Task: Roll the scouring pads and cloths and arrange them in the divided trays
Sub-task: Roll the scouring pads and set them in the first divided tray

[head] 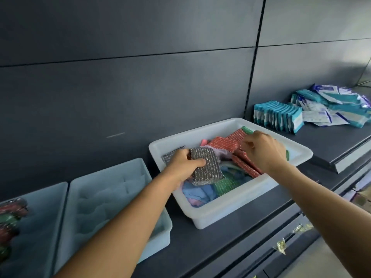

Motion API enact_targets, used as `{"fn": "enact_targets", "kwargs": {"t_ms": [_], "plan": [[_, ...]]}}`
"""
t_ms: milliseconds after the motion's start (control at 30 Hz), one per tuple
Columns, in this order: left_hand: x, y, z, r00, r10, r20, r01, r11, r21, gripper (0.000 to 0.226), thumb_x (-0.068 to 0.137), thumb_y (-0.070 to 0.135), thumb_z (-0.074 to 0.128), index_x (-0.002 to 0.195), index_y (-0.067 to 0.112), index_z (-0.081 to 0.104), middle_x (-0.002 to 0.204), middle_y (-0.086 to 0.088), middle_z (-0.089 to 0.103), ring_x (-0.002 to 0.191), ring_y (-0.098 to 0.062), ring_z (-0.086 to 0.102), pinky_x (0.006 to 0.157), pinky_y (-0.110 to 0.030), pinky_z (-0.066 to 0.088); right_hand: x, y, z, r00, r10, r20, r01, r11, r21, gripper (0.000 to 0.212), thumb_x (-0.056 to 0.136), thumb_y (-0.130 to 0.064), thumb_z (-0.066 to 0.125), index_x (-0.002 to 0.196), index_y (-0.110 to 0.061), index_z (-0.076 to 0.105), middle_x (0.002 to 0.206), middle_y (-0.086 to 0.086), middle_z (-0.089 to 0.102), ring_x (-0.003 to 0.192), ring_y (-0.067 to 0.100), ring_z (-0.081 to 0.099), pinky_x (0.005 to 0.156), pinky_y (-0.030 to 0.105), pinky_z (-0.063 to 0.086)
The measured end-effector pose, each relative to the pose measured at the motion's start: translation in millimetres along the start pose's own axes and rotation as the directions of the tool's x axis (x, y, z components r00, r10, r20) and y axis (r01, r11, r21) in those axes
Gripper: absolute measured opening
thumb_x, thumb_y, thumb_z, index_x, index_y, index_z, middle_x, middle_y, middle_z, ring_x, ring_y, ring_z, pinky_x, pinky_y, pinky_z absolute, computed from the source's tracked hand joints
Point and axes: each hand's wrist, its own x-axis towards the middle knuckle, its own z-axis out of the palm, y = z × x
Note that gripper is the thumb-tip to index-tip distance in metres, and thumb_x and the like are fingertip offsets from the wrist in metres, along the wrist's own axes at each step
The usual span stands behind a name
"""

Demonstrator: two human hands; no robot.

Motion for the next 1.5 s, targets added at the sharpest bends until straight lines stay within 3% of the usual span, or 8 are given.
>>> {"fn": "enact_targets", "kwargs": {"t_ms": [167, 300, 400, 600, 800, 1100, 1333, 1500], "plan": [[-29.1, -6.9, -30.5, 0.995, 0.081, -0.052, -0.086, 0.992, -0.098, 0.016, 0.084, 0.015, 0.073, 0.095, 0.023, 0.065, 0.098, 0.003, 0.072, 0.088, -0.009, 0.069, 0.08, -0.029, 0.058, -6.0, -23.7, 8.6, 0.894, 0.152, 0.422, -0.012, 0.948, -0.317, 0.045, 0.081, -0.064, 0.058, 0.103, -0.025, 0.06, 0.101, 0.002, 0.064, 0.096, 0.027, 0.064, 0.075, 0.034, 0.046], [-48.6, -8.8, -47.9, 0.989, 0.115, -0.097, -0.128, 0.982, -0.137, 0.01, 0.087, 0.012, 0.07, 0.089, 0.02, 0.064, 0.083, 0.007, 0.069, 0.061, 0.0, 0.063, 0.053, -0.017, 0.049, -4.4, -40.4, 10.0, 0.942, 0.163, 0.293, -0.024, 0.905, -0.425, 0.026, 0.092, -0.034, 0.054, 0.11, -0.017, 0.061, 0.112, 0.008, 0.066, 0.102, 0.031, 0.063, 0.07, 0.034, 0.041], [-60.3, -10.7, -59.0, 0.987, 0.104, -0.122, -0.123, 0.979, -0.16, 0.009, 0.087, 0.013, 0.07, 0.091, 0.019, 0.065, 0.085, 0.005, 0.069, 0.069, -0.008, 0.062, 0.055, -0.019, 0.051, -3.4, -45.4, 8.3, 0.956, 0.147, 0.254, -0.021, 0.897, -0.441, 0.018, 0.092, -0.025, 0.053, 0.105, -0.017, 0.063, 0.108, 0.009, 0.068, 0.098, 0.031, 0.064, 0.069, 0.034, 0.043], [-80.8, -14.1, -74.6, 0.977, 0.093, -0.194, -0.14, 0.959, -0.246, 0.014, 0.089, 0.011, 0.068, 0.103, 0.011, 0.066, 0.085, 0.002, 0.069, 0.062, -0.001, 0.061, 0.049, -0.012, 0.045, -12.5, -71.1, -8.1, 0.997, 0.041, 0.064, -0.049, 0.991, 0.124, 0.017, 0.087, -0.03, 0.06, 0.077, -0.016, 0.061, 0.076, 0.006, 0.062, 0.071, 0.029, 0.056, 0.063, 0.032, 0.043], [-111.3, -30.8, -97.8, 0.934, 0.114, -0.338, -0.22, 0.929, -0.297, 0.014, 0.089, 0.007, 0.067, 0.102, 0.012, 0.067, 0.086, 0.004, 0.07, 0.058, 0.008, 0.061, 0.051, -0.008, 0.042, -38.0, -147.6, -34.7, 0.993, 0.042, 0.112, -0.113, 0.628, 0.77, 0.012, 0.094, -0.009, 0.055, 0.083, -0.007, 0.059, 0.073, 0.006, 0.061, 0.061, 0.015, 0.052, 0.058, 0.028, 0.045], [-187.9, -62.2, -178.5, 0.871, 0.127, -0.474, -0.223, 0.963, -0.152, 0.016, 0.09, 0.023, 0.068, 0.102, 0.013, 0.066, 0.1, -0.007, 0.074, 0.097, -0.025, 0.068, 0.091, -0.042, 0.053, -86.7, -265.6, -16.2, 0.958, -0.17, 0.231, -0.161, 0.347, 0.924, 0.004, 0.095, -0.009, 0.058, 0.098, -0.006, 0.057, 0.072, 0.004, 0.066, 0.057, 0.015, 0.059, 0.051, 0.025, 0.051], [-272.0, -118.0, -290.7, 0.706, 0.006, -0.709, -0.243, 0.942, -0.233, 0.008, 0.091, 0.021, 0.066, 0.099, 0.021, 0.066, 0.096, 0.003, 0.074, 0.089, -0.015, 0.071, 0.076, -0.03, 0.054, -141.7, -369.3, -9.3, 0.932, -0.317, 0.177, -0.064, 0.336, 0.94, 0.006, 0.088, -0.013, 0.068, 0.093, -0.009, 0.066, 0.076, 0.001, 0.075, 0.067, 0.013, 0.071, 0.063, 0.027, 0.058], [-312.5, -144.9, -343.2, 0.558, -0.037, -0.829, -0.264, 0.939, -0.219, 0.013, 0.092, 0.02, 0.065, 0.103, 0.015, 0.063, 0.1, 0.0, 0.072, 0.094, -0.017, 0.069, 0.083, -0.037, 0.054, -190.8, -439.4, 4.6, 0.793, -0.566, 0.225, 0.021, 0.395, 0.919, 0.01, 0.085, -0.017, 0.072, 0.085, -0.015, 0.062, 0.072, 0.002, 0.073, 0.065, 0.016, 0.066, 0.062, 0.032, 0.054]]}}
